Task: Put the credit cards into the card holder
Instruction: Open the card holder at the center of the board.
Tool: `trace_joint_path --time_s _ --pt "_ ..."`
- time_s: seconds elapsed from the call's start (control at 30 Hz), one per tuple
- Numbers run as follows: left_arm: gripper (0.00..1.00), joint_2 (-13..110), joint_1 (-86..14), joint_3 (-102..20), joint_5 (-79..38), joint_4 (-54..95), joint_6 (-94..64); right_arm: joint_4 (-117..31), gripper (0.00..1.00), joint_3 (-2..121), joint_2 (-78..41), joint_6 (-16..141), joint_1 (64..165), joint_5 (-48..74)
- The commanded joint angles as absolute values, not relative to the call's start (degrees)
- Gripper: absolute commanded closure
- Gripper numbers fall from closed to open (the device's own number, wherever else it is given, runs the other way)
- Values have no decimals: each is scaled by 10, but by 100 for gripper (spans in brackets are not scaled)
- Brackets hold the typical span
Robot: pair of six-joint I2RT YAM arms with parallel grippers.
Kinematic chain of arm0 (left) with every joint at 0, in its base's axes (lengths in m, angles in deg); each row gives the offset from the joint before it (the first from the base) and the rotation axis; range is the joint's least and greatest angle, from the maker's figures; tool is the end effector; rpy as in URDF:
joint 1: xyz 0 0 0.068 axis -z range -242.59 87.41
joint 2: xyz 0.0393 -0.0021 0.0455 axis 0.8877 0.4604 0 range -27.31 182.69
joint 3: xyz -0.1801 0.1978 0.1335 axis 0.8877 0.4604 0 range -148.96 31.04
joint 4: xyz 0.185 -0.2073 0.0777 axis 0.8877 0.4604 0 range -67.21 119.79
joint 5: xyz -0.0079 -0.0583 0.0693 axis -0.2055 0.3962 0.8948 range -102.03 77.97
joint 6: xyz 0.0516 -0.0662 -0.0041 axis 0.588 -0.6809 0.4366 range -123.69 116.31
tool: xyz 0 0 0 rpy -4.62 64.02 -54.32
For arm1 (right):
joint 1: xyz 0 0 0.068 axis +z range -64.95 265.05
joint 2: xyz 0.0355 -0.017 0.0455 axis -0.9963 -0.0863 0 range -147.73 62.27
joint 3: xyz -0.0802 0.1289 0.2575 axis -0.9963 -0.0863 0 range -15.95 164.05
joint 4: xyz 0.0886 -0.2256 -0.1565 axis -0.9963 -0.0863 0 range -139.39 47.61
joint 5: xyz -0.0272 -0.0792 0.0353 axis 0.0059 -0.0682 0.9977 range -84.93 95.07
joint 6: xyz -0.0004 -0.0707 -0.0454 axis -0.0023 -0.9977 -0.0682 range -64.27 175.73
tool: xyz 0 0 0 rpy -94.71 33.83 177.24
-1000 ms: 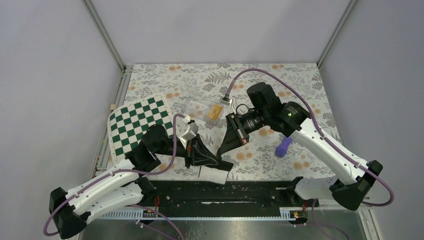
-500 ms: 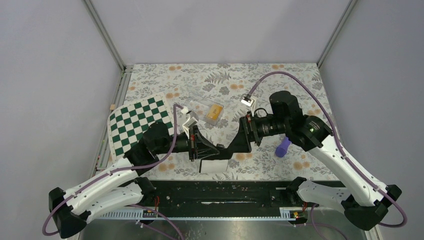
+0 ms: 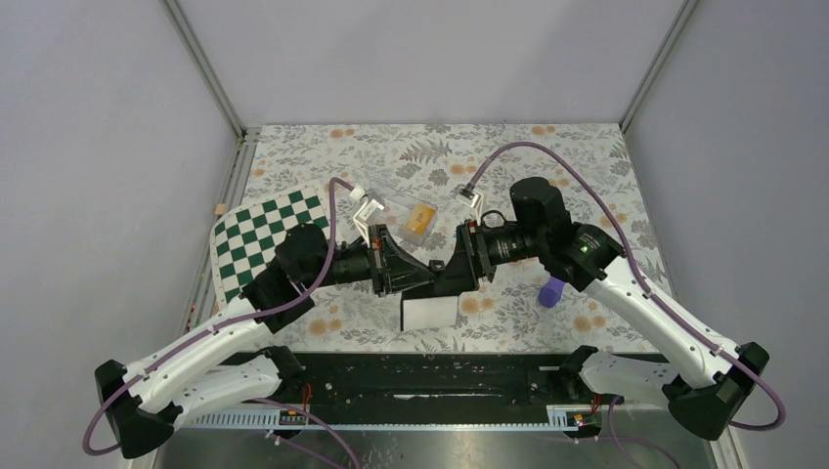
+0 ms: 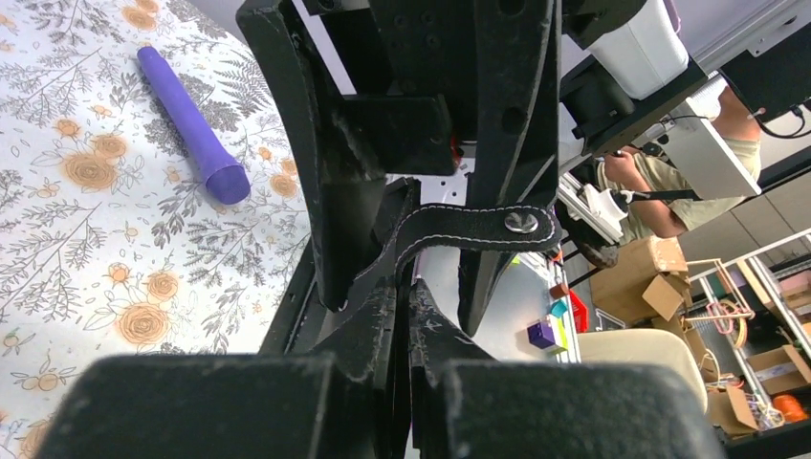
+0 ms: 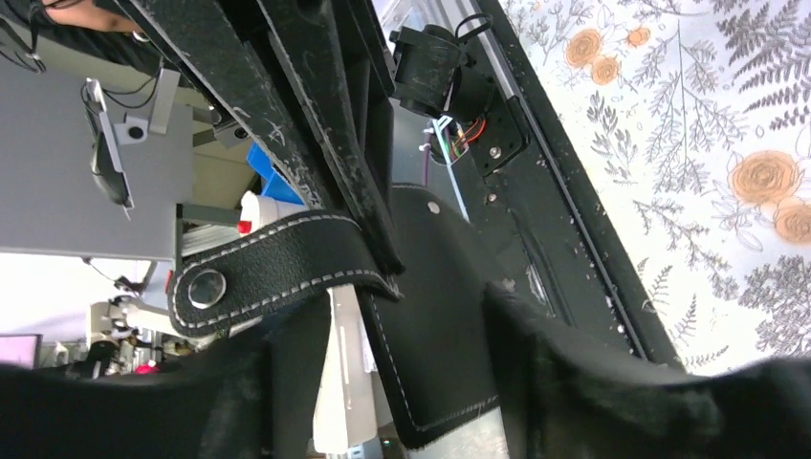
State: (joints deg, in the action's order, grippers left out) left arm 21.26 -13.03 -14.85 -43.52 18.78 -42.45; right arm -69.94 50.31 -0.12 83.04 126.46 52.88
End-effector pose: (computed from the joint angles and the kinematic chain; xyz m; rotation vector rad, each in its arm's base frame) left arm 0.1267 -0.2079 0.3820 0.6606 1.6779 -1.5856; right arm 0.1643 0.2177 0.4000 -0.8677 2.0239 1.5539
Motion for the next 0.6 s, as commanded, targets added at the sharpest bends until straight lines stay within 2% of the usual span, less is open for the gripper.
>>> trace_joint_path --time_s 0.0,0.07,0.1,0.13,0.23,0.3,0.4,0.57 --pt "100 214 -133 -177 -418 144 -453 -620 47 490 -10 869 1277 559" --pt "100 209 -133 -174 -410 148 -447 -609 78 482 -9 878 1277 549" --pt "97 205 -134 -174 -406 155 -443 -605 91 478 -7 882 1276 543" --pt "89 202 -134 -175 -400 170 -436 -604 100 476 -3 882 1276 535" --pt "42 184 -136 -183 -356 243 -415 -609 100 473 7 880 1276 505" --pt "25 166 -135 -185 -309 303 -400 -619 100 472 14 876 1273 481" --pt "15 136 -136 -182 -235 384 -384 -621 100 464 25 878 1264 465" --pt "15 102 -138 -158 -210 478 -383 -620 100 452 37 881 1247 460"
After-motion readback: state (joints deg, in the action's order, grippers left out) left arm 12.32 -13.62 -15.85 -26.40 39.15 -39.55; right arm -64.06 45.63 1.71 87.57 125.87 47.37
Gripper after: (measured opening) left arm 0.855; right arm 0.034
